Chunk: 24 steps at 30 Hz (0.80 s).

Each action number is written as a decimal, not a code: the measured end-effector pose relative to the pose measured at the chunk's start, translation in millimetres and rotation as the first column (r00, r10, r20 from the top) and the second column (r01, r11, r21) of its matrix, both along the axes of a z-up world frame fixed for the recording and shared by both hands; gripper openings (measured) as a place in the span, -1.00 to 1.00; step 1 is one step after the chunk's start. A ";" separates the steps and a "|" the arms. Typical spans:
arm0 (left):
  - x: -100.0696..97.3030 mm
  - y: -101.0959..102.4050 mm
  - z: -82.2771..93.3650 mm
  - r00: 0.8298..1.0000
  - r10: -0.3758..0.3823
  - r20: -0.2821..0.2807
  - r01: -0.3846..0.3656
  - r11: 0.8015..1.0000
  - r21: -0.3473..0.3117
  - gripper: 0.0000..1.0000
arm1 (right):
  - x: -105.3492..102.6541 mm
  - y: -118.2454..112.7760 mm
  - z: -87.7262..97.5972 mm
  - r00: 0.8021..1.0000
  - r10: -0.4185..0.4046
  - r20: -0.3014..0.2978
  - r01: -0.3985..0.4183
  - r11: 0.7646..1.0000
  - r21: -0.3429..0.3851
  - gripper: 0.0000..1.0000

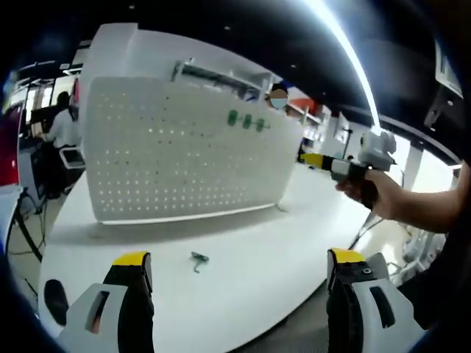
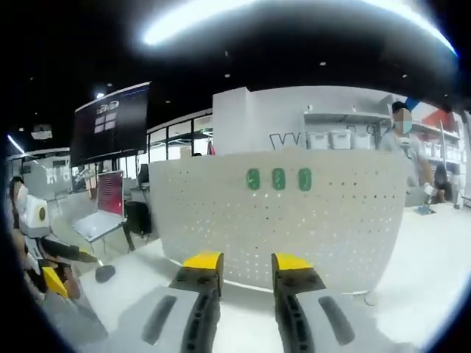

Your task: Insert the hook assembly into the mounting plate slot until the hook locks in place.

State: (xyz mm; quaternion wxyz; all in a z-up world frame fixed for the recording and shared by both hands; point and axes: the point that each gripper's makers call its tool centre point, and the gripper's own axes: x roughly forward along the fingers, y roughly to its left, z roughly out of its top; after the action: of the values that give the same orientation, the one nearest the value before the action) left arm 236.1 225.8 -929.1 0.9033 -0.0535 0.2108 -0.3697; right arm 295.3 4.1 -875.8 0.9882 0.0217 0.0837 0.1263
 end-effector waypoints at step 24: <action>-30.1 10.4 -49.0 0.988 -0.083 -0.130 0.099 0.987 0.124 0.96 | -95.3 42.9 -96.9 0.927 0.148 -0.346 -0.142 0.989 0.042 -0.46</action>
State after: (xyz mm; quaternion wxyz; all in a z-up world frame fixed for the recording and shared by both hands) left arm 206.0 236.2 -978.1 0.8722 -0.0080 0.2925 -0.3919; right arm 199.9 47.0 -972.7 0.9455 0.0452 0.2576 0.1938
